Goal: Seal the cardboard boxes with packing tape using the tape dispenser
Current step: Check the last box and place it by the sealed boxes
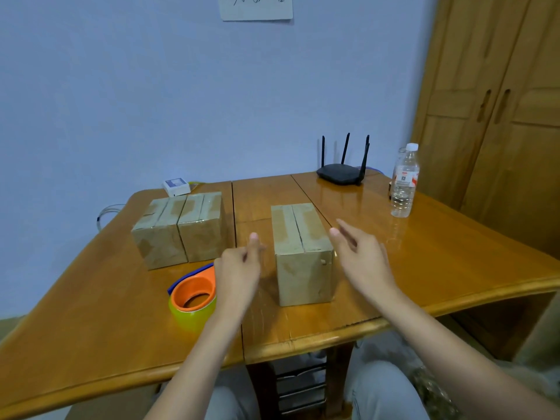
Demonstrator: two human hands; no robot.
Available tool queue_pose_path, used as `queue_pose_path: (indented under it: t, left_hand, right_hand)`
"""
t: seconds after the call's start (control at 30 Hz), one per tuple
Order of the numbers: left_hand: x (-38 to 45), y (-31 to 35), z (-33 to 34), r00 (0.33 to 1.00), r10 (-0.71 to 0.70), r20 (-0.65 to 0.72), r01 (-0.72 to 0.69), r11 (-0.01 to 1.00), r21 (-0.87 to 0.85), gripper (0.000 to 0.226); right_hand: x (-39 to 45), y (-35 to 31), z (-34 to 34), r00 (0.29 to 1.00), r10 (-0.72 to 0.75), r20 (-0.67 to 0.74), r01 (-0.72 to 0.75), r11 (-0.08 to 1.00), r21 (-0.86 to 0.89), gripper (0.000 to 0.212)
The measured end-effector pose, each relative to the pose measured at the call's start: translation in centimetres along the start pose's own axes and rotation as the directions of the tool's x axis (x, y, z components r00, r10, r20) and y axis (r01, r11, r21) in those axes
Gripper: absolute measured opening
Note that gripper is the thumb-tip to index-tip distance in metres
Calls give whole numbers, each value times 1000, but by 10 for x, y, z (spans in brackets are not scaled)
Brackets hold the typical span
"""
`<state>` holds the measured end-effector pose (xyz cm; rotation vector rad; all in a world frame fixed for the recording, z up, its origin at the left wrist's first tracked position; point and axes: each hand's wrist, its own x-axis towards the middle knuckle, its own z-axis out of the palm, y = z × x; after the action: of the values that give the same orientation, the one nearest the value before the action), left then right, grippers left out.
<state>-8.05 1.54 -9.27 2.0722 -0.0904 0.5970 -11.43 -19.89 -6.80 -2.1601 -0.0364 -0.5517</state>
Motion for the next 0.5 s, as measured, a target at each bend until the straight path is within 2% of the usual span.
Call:
queue_pose_path:
  t: [0.07,0.13,0.17,0.23,0.3,0.33,0.4,0.43,0.5]
  left_hand:
    - [3,13,0,997,-66,34,67,998,-21,55]
    - [0,29,4,980,-90,178,89,996,13,53]
    - [1,33,7,971,-67,228,57,997,50,51]
    - [10,33,9,945,-67,320,32,993,116,77]
    - [27,25,4,896,-119,427,39,981,191,96]
    - [34,20,-1,868,-134,478,29,975,221,94]
    - [50,11,-11,809,-117,576,-3,979,204,74]
    - [58,9,-15,773,-63,631,-30,990,136,64]
    - [69,9,-20,689,56,723,-49,998,-31,54]
  right_hand:
    - [-4,-7,2,994,87,71,-88,996,7,46]
    - [-12,-14,13,984,122,128,-127,991,33,45]
    - [-16,-16,17,987,106,118,-110,994,21,48]
    - [-19,-17,20,997,48,63,-46,999,-25,57]
    - [-13,-16,16,1000,28,-2,-28,999,-38,48]
    - [-6,-15,9,999,15,-52,-18,999,-50,42]
    - [17,-11,-8,989,-41,-144,20,989,-148,32]
    - [31,-9,-17,991,-59,-118,34,978,-204,34]
    - [60,0,-30,995,-2,104,25,975,-219,53]
